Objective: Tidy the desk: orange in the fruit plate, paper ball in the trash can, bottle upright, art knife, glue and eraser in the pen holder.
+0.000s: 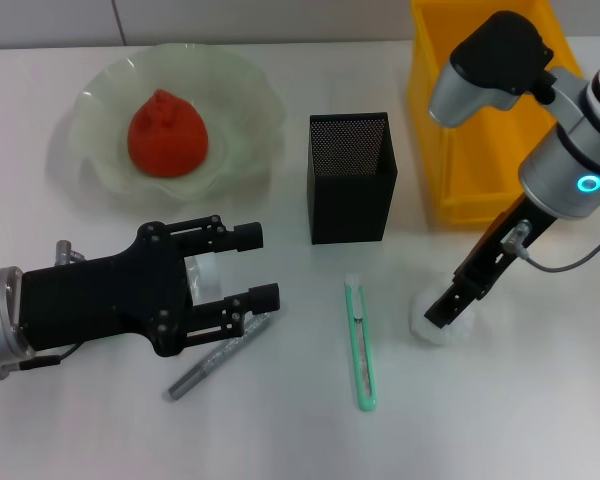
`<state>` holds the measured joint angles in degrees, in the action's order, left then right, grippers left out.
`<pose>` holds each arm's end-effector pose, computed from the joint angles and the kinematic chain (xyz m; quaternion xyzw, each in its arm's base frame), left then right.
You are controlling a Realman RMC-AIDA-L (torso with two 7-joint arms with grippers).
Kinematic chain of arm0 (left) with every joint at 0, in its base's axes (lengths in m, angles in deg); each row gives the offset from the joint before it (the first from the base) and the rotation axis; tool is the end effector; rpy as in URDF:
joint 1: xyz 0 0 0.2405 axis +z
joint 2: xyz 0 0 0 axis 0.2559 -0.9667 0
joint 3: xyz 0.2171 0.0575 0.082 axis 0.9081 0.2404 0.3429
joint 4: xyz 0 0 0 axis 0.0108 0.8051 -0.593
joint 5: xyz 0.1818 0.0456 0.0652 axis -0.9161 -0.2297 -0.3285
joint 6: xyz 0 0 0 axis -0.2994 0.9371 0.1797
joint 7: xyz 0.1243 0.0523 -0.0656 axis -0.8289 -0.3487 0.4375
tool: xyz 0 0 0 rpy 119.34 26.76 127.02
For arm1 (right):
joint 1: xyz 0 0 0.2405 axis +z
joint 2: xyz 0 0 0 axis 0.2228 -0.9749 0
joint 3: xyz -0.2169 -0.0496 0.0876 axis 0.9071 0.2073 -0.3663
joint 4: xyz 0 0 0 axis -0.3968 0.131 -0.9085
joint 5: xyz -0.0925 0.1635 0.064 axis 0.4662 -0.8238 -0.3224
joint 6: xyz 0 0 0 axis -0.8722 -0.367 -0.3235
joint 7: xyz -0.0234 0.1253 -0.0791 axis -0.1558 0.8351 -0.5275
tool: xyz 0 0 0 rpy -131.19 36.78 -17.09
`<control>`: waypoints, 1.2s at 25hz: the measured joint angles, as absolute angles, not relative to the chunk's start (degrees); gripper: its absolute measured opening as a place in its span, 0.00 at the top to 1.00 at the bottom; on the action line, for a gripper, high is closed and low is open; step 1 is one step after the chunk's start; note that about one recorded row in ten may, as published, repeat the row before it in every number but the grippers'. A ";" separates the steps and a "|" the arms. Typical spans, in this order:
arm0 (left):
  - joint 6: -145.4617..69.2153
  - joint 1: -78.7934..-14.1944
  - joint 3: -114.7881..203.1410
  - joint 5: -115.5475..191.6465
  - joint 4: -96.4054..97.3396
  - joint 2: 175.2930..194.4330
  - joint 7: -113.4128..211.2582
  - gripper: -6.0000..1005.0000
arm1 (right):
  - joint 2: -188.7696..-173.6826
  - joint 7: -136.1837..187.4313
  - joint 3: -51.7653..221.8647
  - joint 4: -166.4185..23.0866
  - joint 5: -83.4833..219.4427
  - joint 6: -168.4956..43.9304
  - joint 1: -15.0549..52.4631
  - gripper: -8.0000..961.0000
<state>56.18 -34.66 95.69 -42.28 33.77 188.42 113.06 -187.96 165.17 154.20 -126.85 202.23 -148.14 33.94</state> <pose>-0.2281 0.2489 -0.0037 -0.9197 -0.1131 -0.3708 0.0625 0.1680 0.3376 -0.0260 -0.9141 0.3234 -0.2371 0.0599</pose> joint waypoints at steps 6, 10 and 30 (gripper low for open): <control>55.99 -34.86 95.66 -42.25 32.77 188.42 111.77 0.38 | -188.00 165.06 155.05 -124.79 201.09 -146.47 34.48 0.29; 55.95 -35.14 95.65 -42.24 31.70 188.35 110.81 0.38 | -188.01 164.64 155.06 -122.89 200.76 -145.73 34.94 0.31; 55.95 -35.31 95.59 -42.24 31.66 188.33 110.83 0.39 | -187.83 163.42 154.35 -131.02 195.50 -147.51 30.00 0.43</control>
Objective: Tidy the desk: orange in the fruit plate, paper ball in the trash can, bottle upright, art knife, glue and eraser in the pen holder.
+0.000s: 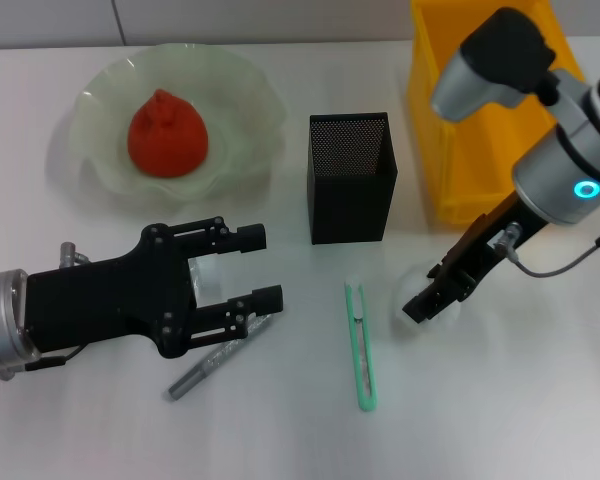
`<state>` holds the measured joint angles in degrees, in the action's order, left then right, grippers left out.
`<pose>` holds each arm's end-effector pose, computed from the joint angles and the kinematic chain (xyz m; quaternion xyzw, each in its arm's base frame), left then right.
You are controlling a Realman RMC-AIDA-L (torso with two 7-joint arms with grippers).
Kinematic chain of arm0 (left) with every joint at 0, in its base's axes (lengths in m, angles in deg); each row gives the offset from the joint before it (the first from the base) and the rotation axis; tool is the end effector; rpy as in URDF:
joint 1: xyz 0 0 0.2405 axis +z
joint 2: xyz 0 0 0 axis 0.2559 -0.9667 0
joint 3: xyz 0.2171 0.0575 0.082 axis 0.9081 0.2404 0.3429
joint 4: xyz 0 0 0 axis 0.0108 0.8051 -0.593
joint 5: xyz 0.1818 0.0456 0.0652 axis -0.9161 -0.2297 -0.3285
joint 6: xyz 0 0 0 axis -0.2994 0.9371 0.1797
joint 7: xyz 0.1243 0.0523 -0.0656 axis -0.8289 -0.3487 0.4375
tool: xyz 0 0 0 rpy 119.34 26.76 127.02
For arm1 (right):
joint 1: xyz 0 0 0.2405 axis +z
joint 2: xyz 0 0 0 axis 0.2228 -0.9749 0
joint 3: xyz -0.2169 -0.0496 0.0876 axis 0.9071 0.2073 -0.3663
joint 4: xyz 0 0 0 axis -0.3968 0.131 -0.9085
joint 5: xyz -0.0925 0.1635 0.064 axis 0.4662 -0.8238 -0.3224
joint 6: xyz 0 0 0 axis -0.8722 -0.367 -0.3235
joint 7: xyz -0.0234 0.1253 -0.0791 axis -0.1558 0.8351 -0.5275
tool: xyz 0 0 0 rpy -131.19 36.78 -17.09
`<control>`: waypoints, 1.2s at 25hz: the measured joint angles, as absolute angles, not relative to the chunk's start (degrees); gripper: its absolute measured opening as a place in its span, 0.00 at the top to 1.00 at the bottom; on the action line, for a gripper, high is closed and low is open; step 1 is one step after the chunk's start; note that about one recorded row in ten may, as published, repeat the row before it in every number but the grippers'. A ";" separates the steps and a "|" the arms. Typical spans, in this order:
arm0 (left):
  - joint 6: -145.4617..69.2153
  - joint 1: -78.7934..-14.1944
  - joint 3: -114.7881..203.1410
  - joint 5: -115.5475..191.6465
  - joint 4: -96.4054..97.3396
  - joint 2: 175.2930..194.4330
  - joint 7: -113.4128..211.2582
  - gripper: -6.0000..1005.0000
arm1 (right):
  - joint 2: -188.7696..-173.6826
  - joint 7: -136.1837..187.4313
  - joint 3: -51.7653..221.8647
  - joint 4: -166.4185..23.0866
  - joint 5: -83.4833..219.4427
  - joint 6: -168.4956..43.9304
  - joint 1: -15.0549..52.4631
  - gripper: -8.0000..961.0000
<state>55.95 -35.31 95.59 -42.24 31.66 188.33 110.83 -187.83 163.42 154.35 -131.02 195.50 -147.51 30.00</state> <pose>-0.2289 0.2488 -0.0072 -0.9192 -0.1074 -0.3733 0.0653 0.1620 0.3305 -0.0261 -0.9301 0.3188 -0.1767 0.0445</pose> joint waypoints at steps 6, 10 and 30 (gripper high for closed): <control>55.95 -35.38 95.20 -42.17 31.66 188.33 110.83 0.39 | -187.83 159.35 153.07 -143.66 186.56 -147.10 19.93 0.43; 55.95 -35.39 95.13 -42.17 31.66 188.39 110.82 0.39 | -188.03 148.96 147.58 -145.86 173.85 -142.18 11.21 0.43; 54.64 -36.53 95.55 -42.25 31.49 188.42 110.74 0.40 | -187.63 105.84 132.50 -125.28 136.48 -120.23 2.98 0.43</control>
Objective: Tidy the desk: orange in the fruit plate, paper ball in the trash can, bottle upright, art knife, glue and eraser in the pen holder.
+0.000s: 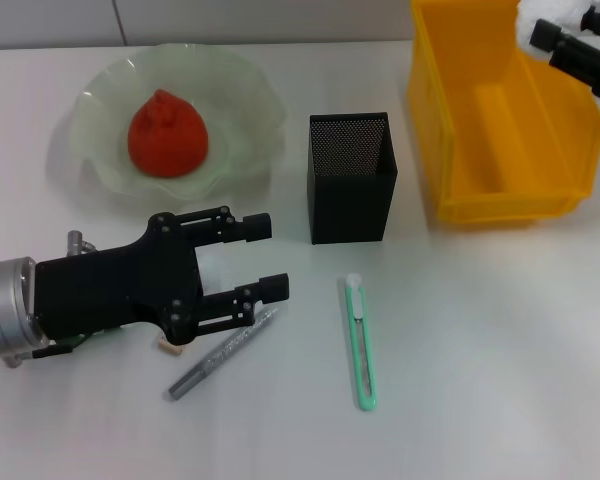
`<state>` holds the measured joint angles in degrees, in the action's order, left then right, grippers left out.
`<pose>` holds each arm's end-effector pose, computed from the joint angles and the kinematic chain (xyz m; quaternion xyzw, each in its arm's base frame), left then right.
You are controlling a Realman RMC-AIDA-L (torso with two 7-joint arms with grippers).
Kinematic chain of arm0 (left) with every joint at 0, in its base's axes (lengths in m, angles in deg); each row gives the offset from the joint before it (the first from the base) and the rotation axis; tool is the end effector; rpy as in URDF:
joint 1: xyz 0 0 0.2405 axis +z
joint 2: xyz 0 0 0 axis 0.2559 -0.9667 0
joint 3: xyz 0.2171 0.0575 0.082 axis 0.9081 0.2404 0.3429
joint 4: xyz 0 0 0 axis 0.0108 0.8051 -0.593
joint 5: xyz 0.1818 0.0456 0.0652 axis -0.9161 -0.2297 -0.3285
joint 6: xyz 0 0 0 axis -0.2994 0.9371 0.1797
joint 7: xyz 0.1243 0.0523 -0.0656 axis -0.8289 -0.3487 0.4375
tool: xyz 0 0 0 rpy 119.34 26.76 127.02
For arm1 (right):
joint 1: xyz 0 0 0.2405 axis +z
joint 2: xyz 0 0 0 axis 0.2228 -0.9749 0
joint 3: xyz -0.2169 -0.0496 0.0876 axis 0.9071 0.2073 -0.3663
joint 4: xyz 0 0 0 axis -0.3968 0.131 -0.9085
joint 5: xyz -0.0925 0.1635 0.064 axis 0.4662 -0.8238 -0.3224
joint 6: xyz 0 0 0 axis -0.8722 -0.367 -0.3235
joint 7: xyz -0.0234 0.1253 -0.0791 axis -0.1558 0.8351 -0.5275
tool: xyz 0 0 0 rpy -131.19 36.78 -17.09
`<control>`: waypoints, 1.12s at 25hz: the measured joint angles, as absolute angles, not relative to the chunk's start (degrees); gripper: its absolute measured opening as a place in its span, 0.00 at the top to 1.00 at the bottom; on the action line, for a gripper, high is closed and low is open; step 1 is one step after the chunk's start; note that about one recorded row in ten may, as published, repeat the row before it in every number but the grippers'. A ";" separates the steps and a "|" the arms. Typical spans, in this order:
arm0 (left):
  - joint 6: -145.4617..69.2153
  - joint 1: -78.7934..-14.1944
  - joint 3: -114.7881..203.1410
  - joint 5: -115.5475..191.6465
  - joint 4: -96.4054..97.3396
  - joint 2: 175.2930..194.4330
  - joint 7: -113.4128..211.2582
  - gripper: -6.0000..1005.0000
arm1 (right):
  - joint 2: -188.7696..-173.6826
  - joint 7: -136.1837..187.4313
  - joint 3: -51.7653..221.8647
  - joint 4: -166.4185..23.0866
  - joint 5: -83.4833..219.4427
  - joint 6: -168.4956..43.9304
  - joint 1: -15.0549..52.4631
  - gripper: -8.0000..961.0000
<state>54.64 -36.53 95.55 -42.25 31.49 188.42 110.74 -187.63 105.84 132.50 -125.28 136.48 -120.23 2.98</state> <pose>-0.2253 0.2559 -0.0089 -0.9211 -0.1026 -0.3690 0.0699 0.2435 0.3430 0.0785 -0.8386 0.2273 0.3231 0.3751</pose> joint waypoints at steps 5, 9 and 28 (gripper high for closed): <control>54.48 -36.53 95.18 -42.23 31.48 188.42 110.74 0.40 | -187.69 104.51 132.76 -123.01 139.15 -114.38 5.39 0.44; 54.24 -36.53 95.15 -42.10 31.48 188.34 110.74 0.40 | -187.74 104.03 133.17 -120.65 141.33 -110.72 7.75 0.43; 52.99 -36.99 95.13 -42.06 31.48 188.33 110.74 0.41 | -187.83 101.68 133.01 -119.38 141.70 -110.39 9.80 0.34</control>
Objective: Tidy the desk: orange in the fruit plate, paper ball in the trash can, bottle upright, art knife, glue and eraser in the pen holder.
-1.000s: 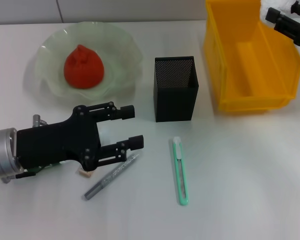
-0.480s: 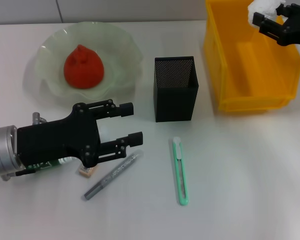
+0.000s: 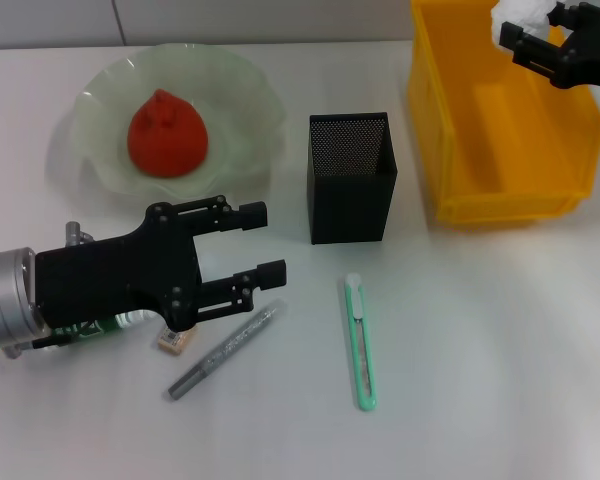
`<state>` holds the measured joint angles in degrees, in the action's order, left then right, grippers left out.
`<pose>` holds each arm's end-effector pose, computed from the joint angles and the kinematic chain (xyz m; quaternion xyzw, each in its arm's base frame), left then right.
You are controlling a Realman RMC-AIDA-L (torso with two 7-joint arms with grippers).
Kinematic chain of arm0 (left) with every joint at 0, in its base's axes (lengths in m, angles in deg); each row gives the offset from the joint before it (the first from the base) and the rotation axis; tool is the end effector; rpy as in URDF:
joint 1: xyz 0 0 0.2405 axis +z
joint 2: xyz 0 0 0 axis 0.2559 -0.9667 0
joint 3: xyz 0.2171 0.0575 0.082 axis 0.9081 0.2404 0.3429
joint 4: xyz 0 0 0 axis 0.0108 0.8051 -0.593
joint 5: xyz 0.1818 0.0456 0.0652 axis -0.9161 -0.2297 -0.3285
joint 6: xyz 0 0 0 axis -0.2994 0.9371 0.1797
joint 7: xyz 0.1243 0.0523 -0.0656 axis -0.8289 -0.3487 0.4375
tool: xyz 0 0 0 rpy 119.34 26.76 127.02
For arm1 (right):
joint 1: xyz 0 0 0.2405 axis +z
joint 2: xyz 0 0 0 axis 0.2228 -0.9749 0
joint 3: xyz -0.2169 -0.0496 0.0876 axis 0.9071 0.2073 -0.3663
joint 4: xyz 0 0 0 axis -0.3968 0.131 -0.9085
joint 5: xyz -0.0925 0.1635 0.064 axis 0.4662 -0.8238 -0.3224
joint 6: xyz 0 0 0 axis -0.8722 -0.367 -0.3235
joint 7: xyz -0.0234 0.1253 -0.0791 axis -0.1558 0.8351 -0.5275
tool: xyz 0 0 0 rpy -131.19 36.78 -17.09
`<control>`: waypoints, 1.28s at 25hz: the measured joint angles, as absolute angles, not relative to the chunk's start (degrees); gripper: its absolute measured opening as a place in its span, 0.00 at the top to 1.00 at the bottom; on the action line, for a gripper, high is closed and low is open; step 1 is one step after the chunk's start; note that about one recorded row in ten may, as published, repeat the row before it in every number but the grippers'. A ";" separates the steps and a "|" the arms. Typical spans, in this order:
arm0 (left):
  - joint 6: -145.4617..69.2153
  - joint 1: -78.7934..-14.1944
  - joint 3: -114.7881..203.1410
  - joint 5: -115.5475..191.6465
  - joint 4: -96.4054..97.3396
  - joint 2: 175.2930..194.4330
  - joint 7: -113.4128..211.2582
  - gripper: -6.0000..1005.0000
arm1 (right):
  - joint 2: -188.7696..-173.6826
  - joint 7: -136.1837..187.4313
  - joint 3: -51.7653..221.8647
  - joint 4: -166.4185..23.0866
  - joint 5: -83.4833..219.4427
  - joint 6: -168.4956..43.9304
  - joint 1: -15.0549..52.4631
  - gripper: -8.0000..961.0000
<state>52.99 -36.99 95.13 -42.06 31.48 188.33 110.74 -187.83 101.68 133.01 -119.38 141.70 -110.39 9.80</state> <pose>-0.2260 0.2623 -0.0082 -0.9218 -0.1045 -0.3637 0.0840 0.2440 0.3765 0.0582 -0.8487 0.2191 0.2583 0.4061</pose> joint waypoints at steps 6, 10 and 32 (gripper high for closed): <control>52.66 -37.27 95.14 -42.19 31.48 188.33 110.74 0.41 | -187.94 101.65 133.04 -119.14 141.47 -110.23 9.74 0.29; 52.54 -37.33 95.15 -42.22 31.48 188.34 110.74 0.41 | -187.96 101.59 133.25 -118.89 141.41 -109.79 9.69 0.26; 52.42 -37.26 92.76 -41.74 32.25 188.02 110.73 0.42 | -188.07 90.02 139.81 -101.59 139.04 -143.57 9.00 0.20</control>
<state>52.42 -37.26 92.76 -41.74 32.25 188.02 110.73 -188.07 90.02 139.81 -101.59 139.04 -143.57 9.00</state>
